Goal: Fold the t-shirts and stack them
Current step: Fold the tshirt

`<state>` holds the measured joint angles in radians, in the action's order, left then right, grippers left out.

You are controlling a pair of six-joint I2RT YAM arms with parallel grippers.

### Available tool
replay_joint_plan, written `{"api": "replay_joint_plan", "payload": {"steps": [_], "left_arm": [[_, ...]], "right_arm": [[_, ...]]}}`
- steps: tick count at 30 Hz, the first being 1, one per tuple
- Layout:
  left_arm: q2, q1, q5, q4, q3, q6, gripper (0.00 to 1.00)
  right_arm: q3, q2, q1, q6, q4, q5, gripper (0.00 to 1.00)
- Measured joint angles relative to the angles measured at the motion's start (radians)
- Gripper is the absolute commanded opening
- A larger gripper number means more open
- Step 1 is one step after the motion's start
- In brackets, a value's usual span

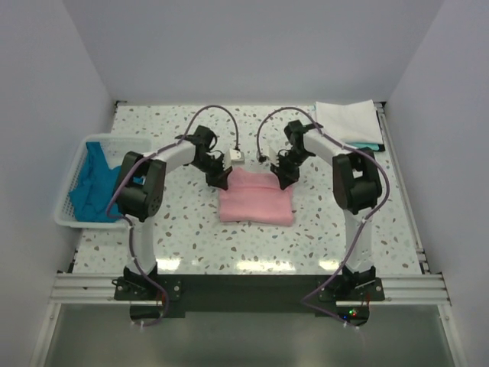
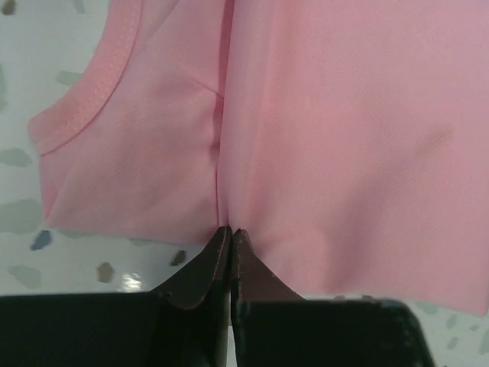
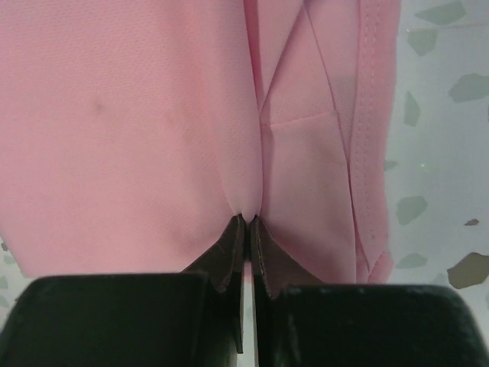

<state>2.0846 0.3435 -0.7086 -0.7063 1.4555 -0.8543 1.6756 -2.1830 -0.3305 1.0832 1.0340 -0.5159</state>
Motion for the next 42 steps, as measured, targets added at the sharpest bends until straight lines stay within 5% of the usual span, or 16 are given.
{"api": "replay_joint_plan", "payload": {"steps": [9, 10, 12, 13, 15, 19, 26, 42], "left_arm": [[-0.381, 0.000, -0.037, 0.033, -0.476, 0.030, 0.07], [-0.421, 0.002, -0.044, 0.032, -0.504, 0.034, 0.16], [-0.486, 0.013, -0.055, 0.031, -0.536, 0.042, 0.29], [-0.517, 0.019, -0.055, 0.027, -0.546, 0.046, 0.39], [-0.563, 0.025, -0.060, 0.024, -0.551, 0.048, 0.44], [-0.627, 0.034, -0.066, 0.029, -0.543, 0.049, 0.52], [-0.608, 0.148, -0.031, 0.154, -0.473, 0.089, 0.50], [-0.271, 0.302, -0.011, 0.262, -0.331, 0.205, 0.45]], "right_arm": [[-0.371, 0.249, -0.160, -0.062, -0.109, -0.031, 0.00], [-0.416, 0.284, -0.173, -0.072, -0.106, -0.037, 0.06], [-0.465, 0.338, -0.178, -0.092, -0.087, -0.045, 0.35], [-0.468, 0.354, -0.174, -0.108, -0.069, -0.041, 0.37], [-0.449, 0.367, -0.158, -0.127, -0.028, -0.040, 0.38], [-0.311, 0.344, -0.118, -0.203, 0.054, -0.065, 0.37], [-0.109, 0.230, -0.062, -0.418, 0.048, -0.180, 0.15], [-0.034, -0.076, -0.103, -0.727, -0.042, -0.261, 0.13]]}}
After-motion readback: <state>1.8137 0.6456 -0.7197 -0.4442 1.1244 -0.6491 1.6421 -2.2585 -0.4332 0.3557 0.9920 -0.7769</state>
